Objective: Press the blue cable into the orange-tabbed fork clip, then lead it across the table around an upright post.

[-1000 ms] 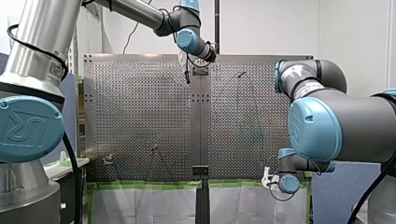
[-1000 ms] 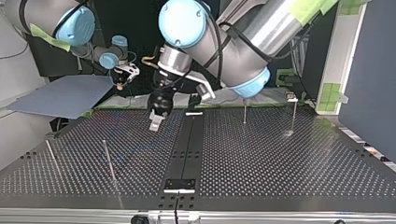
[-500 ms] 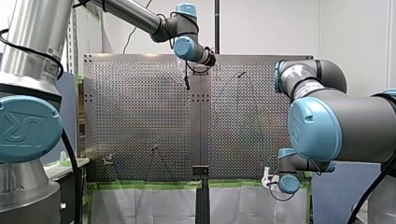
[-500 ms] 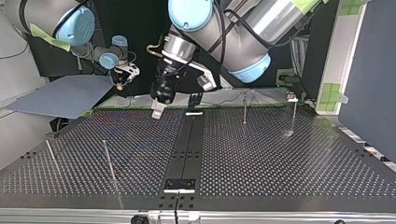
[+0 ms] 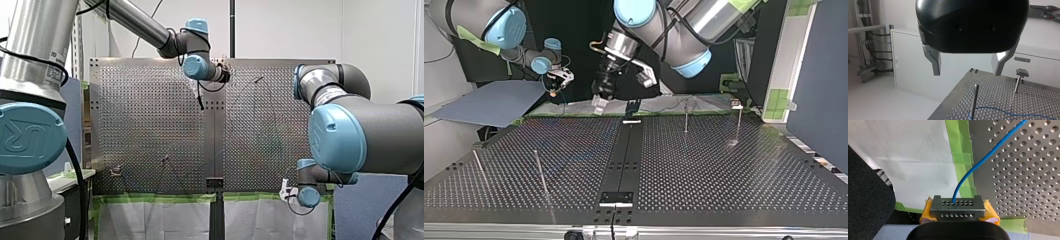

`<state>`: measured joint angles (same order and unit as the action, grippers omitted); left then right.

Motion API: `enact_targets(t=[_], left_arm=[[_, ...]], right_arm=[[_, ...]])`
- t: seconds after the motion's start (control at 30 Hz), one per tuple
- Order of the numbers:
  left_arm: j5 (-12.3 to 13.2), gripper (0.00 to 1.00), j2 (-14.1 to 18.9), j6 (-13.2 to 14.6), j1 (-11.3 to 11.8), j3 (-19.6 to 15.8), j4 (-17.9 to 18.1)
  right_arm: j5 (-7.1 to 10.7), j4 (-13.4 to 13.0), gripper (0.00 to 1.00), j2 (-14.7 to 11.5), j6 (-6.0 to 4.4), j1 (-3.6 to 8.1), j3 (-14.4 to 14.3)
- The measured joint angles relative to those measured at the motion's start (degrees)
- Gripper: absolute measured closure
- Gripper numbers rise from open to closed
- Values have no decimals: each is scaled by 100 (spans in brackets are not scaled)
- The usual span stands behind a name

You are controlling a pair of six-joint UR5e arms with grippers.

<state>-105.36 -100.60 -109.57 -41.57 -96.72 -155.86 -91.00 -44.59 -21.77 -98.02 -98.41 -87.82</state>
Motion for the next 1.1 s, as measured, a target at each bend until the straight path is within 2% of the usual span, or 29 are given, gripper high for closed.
enact_targets(t=[0.43, 1.1], left_arm=[[39, 0, -5, -647, 36, -777, 773], [61, 0, -6, -766, 77, -1794, 1794]], right_arm=[[3, 2, 100, 0, 0, -16, 20], [3, 28, 100, 0, 0, -29, 31]])
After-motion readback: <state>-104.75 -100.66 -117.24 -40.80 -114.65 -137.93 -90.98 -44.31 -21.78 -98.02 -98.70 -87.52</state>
